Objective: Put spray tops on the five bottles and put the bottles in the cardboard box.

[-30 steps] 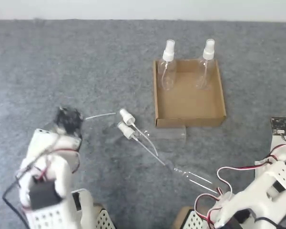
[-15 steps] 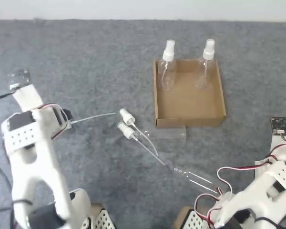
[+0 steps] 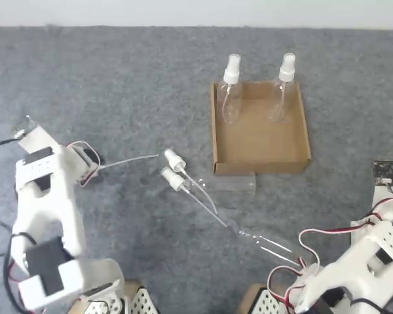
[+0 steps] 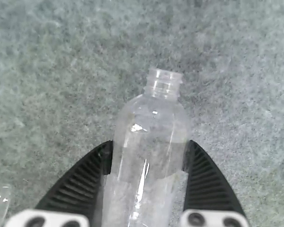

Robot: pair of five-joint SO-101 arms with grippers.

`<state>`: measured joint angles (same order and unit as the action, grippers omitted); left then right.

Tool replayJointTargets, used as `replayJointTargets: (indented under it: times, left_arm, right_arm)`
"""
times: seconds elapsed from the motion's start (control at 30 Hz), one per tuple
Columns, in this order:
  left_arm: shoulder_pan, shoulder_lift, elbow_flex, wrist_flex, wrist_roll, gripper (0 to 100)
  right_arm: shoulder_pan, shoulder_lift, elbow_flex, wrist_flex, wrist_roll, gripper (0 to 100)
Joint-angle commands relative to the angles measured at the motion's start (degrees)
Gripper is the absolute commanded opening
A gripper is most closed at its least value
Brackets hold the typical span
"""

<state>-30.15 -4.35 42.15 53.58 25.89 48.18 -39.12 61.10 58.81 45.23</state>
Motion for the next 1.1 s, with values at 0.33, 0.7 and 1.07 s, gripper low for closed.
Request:
replayJointTargets:
  times: [0.33,0.7,1.07]
  left_arm:
    - [-0.18,11.96,-12.18,-1.05,-2.2,29]
    - [-2.55,13.98,-15.6,-0.7,-25.93,29]
    - [-2.99,14.07,-19.38,4.4,-44.66,23]
  right_arm:
    - [-0.04,-2.33,-0.53,-0.48,0.7,10.6]
    - [-0.04,-2.51,-0.53,-0.48,0.7,10.6]
    - [0.04,-2.51,-0.44,-0.48,0.7,10.6]
